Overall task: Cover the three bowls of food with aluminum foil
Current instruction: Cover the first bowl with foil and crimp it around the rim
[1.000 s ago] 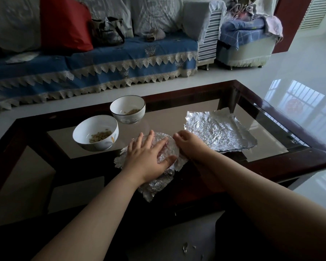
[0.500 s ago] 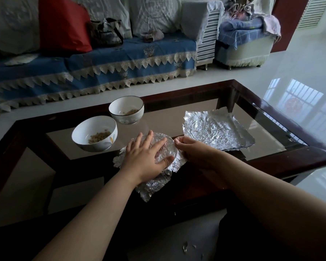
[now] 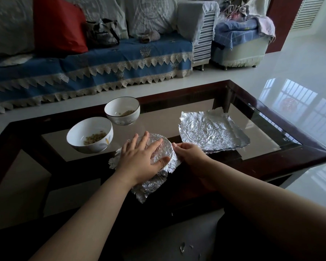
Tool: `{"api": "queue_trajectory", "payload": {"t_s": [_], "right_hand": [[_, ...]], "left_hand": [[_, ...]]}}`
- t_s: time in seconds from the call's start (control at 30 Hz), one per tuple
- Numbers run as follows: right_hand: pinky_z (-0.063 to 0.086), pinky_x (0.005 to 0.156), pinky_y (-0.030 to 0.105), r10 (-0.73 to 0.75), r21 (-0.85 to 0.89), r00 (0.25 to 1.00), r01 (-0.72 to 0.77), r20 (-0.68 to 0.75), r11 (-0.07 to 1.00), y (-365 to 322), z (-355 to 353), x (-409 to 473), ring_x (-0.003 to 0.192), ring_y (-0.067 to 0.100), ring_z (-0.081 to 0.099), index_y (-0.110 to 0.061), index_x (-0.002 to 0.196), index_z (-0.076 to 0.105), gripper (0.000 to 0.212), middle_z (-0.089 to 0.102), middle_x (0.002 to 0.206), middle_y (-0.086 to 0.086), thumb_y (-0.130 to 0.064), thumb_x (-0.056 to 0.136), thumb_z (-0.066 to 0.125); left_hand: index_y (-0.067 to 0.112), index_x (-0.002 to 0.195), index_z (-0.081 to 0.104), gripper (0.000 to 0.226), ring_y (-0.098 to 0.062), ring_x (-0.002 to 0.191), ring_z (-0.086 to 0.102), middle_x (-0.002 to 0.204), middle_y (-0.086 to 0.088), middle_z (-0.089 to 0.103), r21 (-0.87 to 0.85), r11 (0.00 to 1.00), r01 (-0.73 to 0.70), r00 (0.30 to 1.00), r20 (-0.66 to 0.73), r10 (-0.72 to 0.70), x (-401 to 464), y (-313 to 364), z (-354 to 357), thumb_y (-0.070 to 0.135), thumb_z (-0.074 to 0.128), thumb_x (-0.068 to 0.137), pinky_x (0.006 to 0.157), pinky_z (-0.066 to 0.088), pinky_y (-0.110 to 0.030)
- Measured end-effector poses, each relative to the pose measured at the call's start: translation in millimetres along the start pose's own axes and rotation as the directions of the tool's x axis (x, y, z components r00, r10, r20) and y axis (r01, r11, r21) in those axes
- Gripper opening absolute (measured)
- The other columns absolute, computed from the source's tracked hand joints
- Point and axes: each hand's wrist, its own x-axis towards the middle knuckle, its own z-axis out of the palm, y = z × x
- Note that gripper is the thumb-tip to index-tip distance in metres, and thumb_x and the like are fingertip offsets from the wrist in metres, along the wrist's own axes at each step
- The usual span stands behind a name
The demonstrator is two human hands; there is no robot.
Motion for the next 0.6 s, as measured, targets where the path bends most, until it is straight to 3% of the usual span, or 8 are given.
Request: {"api": "queue_trajectory", "payload": {"t_s": [0.1,0.17,0.33,0.6], "right_hand": [[0.032,0.044,0.016,-0.104,-0.302,0.988,0.064,-0.118,0.951,2.5,6.8,1.5,0.045,0.005,0.037,-0.018,0.067,0.047,0.034,0.044,0.054,-0.006,-0.032,0.098,0.049],[0.03,0.051,0.022,-0.178,-0.413,0.972,0.1,-0.156,0.905,4.6,11.2,3.8,0.052,0.008,0.035,-0.019,0.066,0.041,0.036,0.041,0.058,-0.005,-0.032,0.098,0.047],[0.027,0.05,0.022,-0.212,-0.462,0.959,0.103,-0.189,0.881,6.8,14.6,5.0,0.052,0.009,0.034,-0.019,0.064,0.037,0.038,0.039,0.058,-0.004,-0.03,0.099,0.045],[0.032,0.047,0.017,-0.138,-0.361,0.974,0.066,-0.18,0.93,11.1,15.0,12.6,0.05,0.007,0.039,-0.015,0.073,0.052,0.028,0.048,0.058,-0.004,-0.025,0.099,0.048]], "left_hand": [[0.053,0.145,0.006,0.089,-0.024,0.147,-0.005,0.161,0.006,-0.005,0.0,1.0,0.001,1.0,-0.012,-0.001,-0.3,0.0,0.9,0.088,-0.001,0.064,0.116,0.0,-0.048],[0.054,0.145,0.007,0.088,-0.024,0.147,-0.005,0.161,0.006,-0.005,0.0,1.0,0.004,1.0,-0.016,-0.004,-0.2,-0.4,1.6,0.087,0.0,0.064,0.115,0.0,-0.048],[0.053,0.145,0.007,0.084,-0.024,0.147,-0.004,0.161,0.005,-0.004,0.002,1.0,0.006,1.0,-0.013,-0.006,0.1,-0.4,1.8,0.087,0.005,0.069,0.116,0.0,-0.048],[0.049,0.147,0.004,0.087,-0.025,0.147,-0.004,0.161,0.003,-0.004,0.002,1.0,0.008,1.0,-0.023,-0.008,0.6,-1.4,3.5,0.088,0.006,0.069,0.116,0.002,-0.048]]}}
